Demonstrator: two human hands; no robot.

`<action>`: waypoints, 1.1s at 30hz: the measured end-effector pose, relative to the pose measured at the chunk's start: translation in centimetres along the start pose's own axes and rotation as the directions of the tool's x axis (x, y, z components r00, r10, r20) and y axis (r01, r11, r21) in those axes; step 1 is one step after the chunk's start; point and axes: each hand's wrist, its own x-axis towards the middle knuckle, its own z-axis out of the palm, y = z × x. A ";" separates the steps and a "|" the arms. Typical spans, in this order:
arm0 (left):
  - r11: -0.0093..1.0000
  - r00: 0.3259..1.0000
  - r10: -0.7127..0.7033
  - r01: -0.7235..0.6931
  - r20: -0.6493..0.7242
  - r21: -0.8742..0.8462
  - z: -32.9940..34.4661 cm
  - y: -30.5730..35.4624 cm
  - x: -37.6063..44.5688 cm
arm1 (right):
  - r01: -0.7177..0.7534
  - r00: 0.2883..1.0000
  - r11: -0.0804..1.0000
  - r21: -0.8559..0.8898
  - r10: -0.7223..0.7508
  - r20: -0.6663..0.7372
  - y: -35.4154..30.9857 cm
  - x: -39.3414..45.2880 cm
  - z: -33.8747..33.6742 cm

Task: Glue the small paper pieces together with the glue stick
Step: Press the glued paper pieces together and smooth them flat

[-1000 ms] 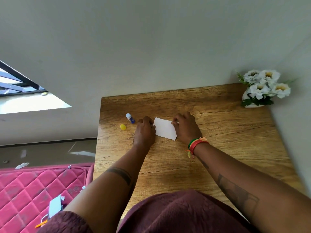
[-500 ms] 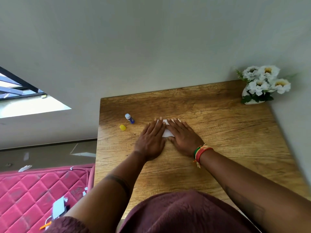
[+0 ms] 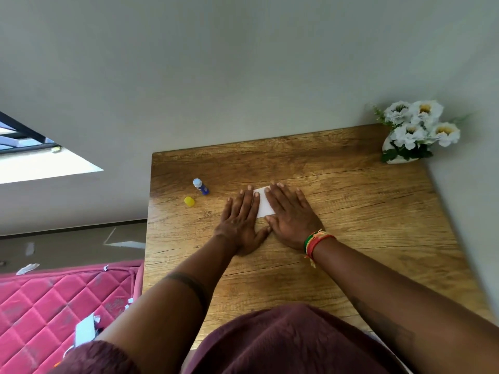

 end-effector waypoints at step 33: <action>0.999 0.988 -0.030 0.033 0.153 -0.014 -0.9 0.0 0.8 | -0.336 0.938 0.934 0.123 0.343 -0.047 -3.4 -0.3 1.2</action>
